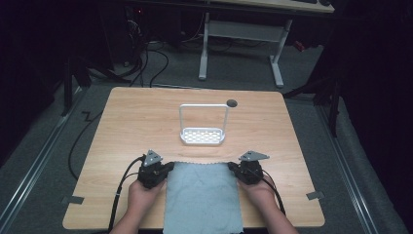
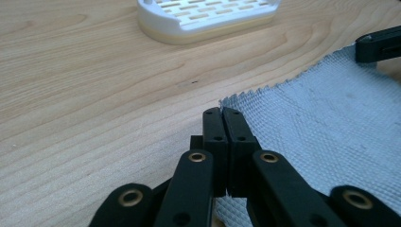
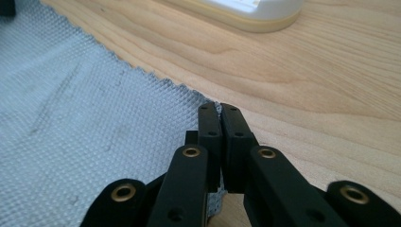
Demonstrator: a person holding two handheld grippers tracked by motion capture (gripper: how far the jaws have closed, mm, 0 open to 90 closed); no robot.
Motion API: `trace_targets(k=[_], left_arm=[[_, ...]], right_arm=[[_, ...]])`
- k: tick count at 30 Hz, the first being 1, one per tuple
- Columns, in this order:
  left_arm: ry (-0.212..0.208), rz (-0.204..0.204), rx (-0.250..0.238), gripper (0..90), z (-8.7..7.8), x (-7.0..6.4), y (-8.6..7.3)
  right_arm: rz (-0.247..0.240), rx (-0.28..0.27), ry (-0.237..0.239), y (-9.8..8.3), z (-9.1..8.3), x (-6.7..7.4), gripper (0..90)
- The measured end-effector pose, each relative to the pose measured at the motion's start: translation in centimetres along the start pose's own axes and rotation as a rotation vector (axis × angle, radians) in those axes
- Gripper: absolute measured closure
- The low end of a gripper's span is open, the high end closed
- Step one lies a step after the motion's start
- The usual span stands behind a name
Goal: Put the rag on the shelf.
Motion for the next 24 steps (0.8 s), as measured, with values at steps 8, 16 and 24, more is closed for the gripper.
trace_targets(k=[8, 16, 24], left_arm=[[-0.005, -0.008, -0.054, 89.7, -0.7, -0.3, 0.7], [0.001, 0.000, -0.125, 89.7, -1.7, -0.5, 2.0], [0.004, 0.022, -0.186, 89.7, -2.7, -1.1, 3.8]], right_arm=[[0.016, -0.075, 0.001, 0.8, -1.1, 0.2, 88.6], [0.017, -0.165, 0.005, 2.2, -2.7, 0.7, 88.8], [0.011, -0.224, -0.002, 4.0, -3.7, 1.2, 89.0]])
Point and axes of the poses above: each handheld gripper's, and its own axes: z roughly forward along the jaws, y roughly out of its top, x roughly to its left, the point moved 9 cm from there along z, roughly forward along the jaws, and after that the axes turned 5 degrees about -x, right-handed, at the moved point
